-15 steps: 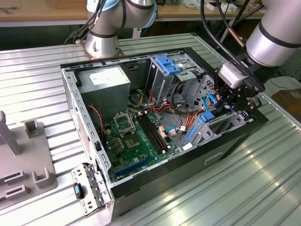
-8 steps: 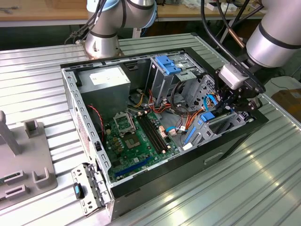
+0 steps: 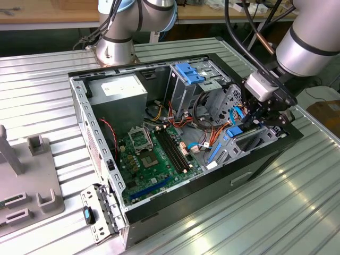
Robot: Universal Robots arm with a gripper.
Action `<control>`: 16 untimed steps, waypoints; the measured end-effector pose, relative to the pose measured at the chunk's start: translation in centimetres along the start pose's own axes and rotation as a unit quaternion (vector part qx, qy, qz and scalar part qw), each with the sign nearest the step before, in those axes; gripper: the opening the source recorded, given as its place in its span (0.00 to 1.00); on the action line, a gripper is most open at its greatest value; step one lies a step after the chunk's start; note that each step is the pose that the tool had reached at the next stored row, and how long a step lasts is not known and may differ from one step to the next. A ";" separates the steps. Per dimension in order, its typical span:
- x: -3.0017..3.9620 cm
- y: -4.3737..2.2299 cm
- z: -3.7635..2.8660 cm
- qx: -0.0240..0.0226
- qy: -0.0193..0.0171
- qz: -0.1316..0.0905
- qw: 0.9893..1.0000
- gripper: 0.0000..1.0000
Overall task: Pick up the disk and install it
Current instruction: 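Insert the second disk wire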
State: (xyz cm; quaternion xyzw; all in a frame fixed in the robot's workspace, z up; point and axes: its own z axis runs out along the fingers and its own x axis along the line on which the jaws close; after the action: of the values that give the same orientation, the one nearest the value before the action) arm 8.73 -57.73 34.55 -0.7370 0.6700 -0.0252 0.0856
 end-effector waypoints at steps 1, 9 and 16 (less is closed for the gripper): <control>-0.14 -0.02 0.01 0.000 0.000 0.000 1.000 0.16; -0.11 -0.22 0.05 0.000 0.001 0.003 1.000 0.16; 0.00 -0.15 0.27 0.002 0.004 0.026 1.000 0.16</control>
State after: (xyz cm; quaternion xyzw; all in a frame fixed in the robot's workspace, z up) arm 8.92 -57.69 34.32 -0.7193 0.6889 -0.0275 0.0849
